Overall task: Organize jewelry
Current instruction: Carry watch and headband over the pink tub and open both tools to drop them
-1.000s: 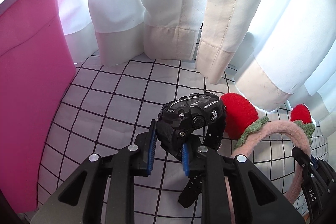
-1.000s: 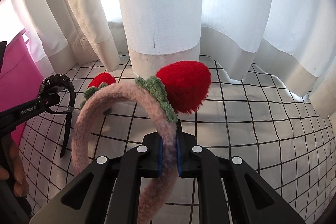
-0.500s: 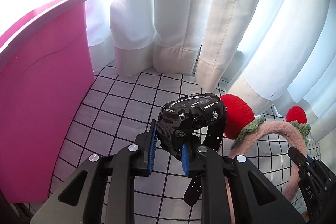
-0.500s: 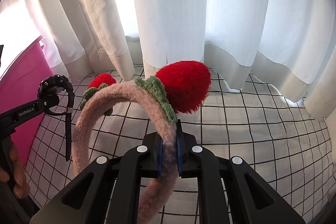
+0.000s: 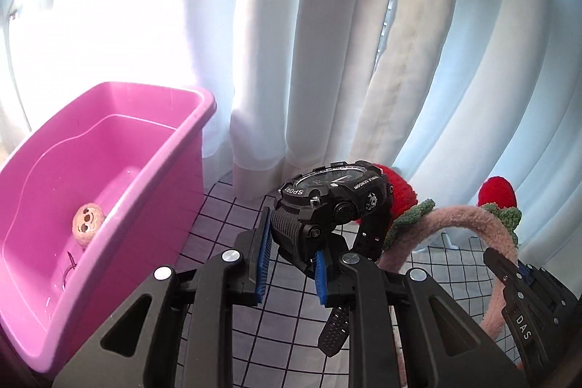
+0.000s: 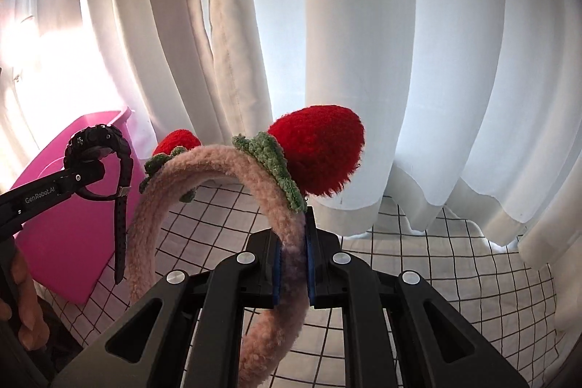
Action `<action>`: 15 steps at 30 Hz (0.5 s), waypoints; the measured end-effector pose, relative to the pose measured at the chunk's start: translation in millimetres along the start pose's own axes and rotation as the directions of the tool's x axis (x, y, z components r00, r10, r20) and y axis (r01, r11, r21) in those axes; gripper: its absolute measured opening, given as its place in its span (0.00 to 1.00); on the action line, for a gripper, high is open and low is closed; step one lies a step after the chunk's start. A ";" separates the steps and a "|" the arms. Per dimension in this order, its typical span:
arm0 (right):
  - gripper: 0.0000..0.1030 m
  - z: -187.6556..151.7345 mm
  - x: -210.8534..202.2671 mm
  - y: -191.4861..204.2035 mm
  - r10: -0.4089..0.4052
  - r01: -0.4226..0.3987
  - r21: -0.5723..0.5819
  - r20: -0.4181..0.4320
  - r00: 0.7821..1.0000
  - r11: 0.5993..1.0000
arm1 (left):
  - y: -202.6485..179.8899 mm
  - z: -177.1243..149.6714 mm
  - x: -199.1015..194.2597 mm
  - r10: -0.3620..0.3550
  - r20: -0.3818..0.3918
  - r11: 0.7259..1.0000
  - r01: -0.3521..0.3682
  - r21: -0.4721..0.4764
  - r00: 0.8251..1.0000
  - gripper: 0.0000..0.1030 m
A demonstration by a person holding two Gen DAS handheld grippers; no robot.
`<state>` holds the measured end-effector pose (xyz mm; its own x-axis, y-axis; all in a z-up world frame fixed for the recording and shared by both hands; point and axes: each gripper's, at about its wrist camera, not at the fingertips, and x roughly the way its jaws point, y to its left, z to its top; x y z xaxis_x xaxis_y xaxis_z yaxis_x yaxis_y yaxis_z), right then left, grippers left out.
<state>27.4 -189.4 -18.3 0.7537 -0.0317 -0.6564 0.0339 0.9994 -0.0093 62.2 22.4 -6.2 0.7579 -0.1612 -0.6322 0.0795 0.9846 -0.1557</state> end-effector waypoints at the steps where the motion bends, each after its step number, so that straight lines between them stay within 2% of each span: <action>1: 0.10 6.7 -3.5 5.6 0.011 -0.011 -0.011 0.014 1.000 1.000 | 3.3 5.8 -8.4 0.004 0.019 1.000 -0.004 -0.005 1.000 0.19; 8: 0.10 57.2 -16.6 58.5 0.121 -0.112 -0.089 0.107 0.987 0.990 | 40.9 44.4 -59.7 0.091 0.114 0.995 -0.087 -0.041 0.989 0.19; 12: 0.10 84.0 -13.3 104.0 0.206 -0.186 -0.150 0.126 0.970 0.971 | 79.5 61.2 -81.5 0.180 0.138 0.982 -0.170 -0.086 0.974 0.19; 15: 0.10 98.5 -3.3 142.5 0.266 -0.241 -0.196 0.113 0.957 0.951 | 114.7 65.9 -93.4 0.259 0.133 0.962 -0.243 -0.128 0.957 0.19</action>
<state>94.4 -48.3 56.9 0.8049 0.2334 -0.5456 -0.2778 0.9606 0.0011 43.2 154.8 85.0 0.8316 0.1099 -0.5444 -0.1904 0.9772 -0.0936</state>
